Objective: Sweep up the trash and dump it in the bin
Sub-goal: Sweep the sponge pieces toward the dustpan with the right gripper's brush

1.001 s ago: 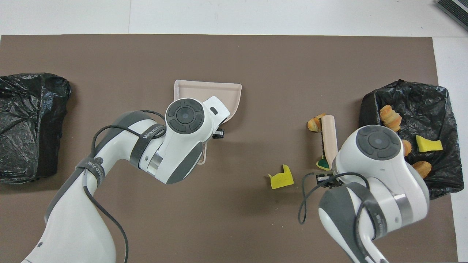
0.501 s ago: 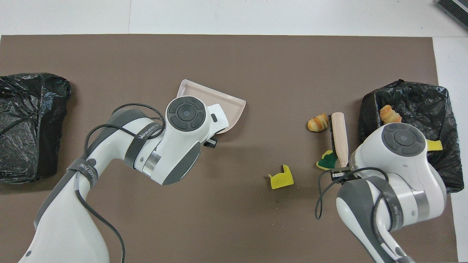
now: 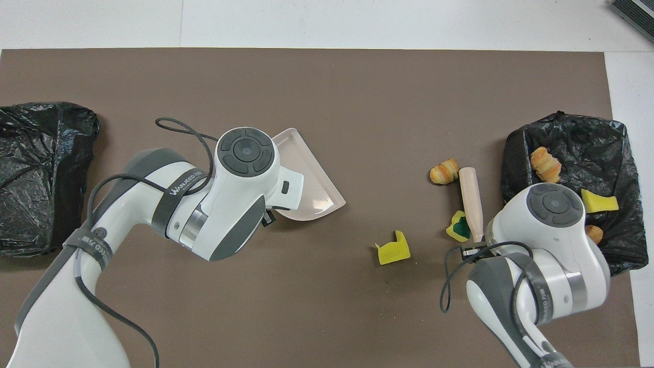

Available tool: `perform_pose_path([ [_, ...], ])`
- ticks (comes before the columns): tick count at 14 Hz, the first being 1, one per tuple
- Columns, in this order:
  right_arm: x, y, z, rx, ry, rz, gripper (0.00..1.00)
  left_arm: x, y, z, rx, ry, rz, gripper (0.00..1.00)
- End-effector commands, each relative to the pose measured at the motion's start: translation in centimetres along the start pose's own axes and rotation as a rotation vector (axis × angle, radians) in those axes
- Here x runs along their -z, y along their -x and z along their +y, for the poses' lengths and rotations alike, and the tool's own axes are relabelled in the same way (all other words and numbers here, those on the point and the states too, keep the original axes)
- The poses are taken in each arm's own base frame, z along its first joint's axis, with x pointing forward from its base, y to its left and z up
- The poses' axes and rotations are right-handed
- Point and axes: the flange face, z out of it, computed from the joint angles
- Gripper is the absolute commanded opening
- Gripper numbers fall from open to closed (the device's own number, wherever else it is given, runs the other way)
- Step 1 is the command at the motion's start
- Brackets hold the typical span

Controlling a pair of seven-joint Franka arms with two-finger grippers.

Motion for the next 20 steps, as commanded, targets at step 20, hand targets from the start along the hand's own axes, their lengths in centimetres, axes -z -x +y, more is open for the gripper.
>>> perform_pose_path([
  [20,9.1,0.5,-19.5,0.225,-0.479,-0.09,0.0,-2.5,4.0,6.0,-0.319,-0.058,-0.052,0.0],
])
